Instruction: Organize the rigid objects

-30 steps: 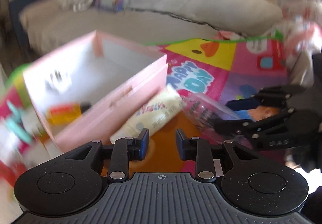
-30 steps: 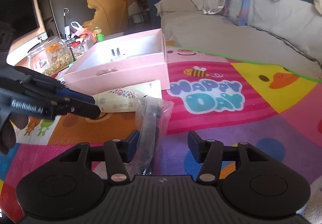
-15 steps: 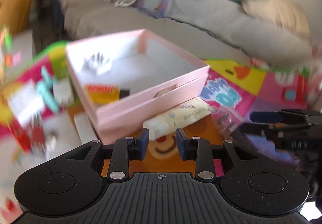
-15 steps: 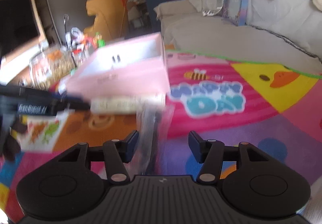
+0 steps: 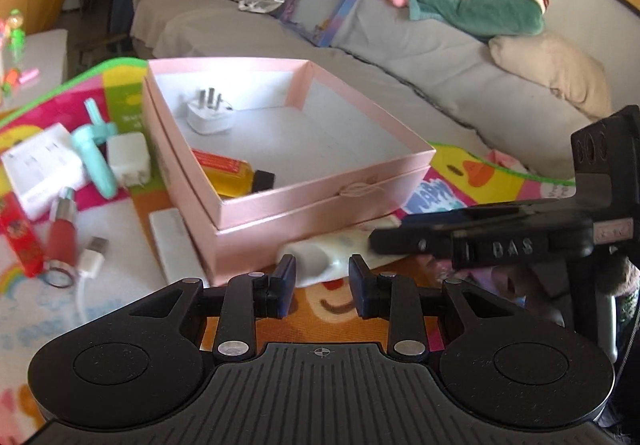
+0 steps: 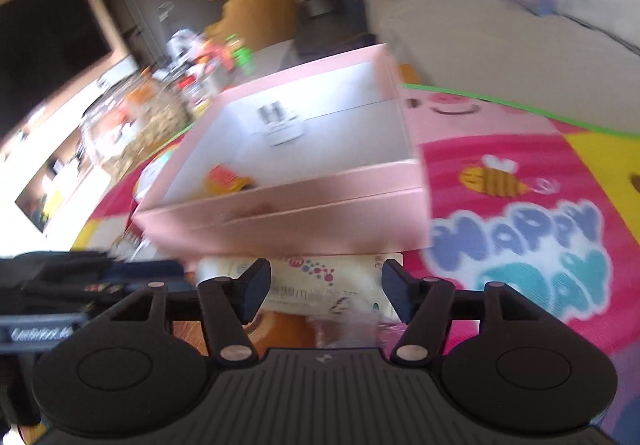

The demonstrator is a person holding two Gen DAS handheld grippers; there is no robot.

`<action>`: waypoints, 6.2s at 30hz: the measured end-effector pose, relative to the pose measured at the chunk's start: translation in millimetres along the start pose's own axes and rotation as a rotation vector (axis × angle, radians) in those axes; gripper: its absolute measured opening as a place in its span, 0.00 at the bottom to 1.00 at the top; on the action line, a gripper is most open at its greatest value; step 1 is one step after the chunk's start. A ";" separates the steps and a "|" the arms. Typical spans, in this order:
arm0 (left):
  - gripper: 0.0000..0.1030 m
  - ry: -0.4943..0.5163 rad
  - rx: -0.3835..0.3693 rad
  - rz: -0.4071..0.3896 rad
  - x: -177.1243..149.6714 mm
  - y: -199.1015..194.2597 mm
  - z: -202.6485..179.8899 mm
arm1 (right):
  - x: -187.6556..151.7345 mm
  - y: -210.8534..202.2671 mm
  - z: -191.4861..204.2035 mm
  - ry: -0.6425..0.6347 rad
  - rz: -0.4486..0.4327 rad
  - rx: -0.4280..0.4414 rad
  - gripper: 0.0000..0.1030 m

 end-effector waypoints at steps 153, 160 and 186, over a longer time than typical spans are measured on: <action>0.24 -0.033 0.448 0.049 -49.9 -81.5 81.4 | -55.1 -4.4 106.9 -0.306 -0.024 -0.027 0.44; 0.23 -0.013 0.465 0.037 -48.5 -80.0 79.0 | -54.5 -5.6 111.7 -0.340 -0.026 -0.048 0.26; 0.23 0.120 0.147 -0.327 94.2 -126.8 -49.9 | 88.9 -160.0 71.1 -0.203 -0.450 -0.141 0.20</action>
Point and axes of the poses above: each gripper's, at about its wrist camera, not at the fingertips, and y roughly the way its jaws point, z to its left, x to its top, the point moved 9 cm from there along y, roughly the way its jaws point, and after that the axes turned 3 degrees about -y, right-handed, at the moved point
